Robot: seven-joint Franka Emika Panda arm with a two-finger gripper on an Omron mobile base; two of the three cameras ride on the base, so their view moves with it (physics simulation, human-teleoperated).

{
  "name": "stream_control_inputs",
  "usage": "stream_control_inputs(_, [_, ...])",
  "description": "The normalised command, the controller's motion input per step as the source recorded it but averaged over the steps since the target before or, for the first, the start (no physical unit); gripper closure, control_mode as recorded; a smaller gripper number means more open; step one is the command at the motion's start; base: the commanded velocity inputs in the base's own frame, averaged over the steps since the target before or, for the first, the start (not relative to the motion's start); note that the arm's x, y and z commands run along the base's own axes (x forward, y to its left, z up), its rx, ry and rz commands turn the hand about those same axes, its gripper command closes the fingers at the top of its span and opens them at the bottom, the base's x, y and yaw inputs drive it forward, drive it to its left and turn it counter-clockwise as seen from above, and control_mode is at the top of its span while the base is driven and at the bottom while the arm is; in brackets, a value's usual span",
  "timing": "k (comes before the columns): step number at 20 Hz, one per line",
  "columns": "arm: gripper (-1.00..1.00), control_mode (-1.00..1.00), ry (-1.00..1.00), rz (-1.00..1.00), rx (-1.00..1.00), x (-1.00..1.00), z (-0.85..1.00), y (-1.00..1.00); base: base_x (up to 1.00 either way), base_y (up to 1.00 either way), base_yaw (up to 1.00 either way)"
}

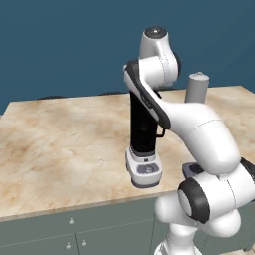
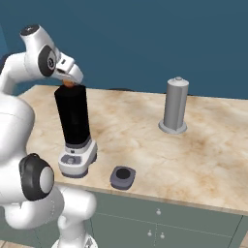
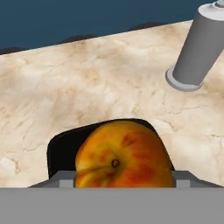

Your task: Open the blender lid, put the peach in the blender, close the lid, and start the blender.

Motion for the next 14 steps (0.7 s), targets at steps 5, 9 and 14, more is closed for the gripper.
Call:
stream_control_inputs(5, [1.00,-1.00,0.11,0.04,0.04,0.17,-0.27,-0.02,0.00,0.00,0.00])
stream_control_inputs(9, [1.00,-1.00,0.04,0.05,0.04,0.00,-0.32,-0.01,0.00,0.00,0.00])
stream_control_inputs(14, [1.00,-1.00,0.04,0.05,0.04,0.00,-0.38,0.00,0.00,0.00,0.00])
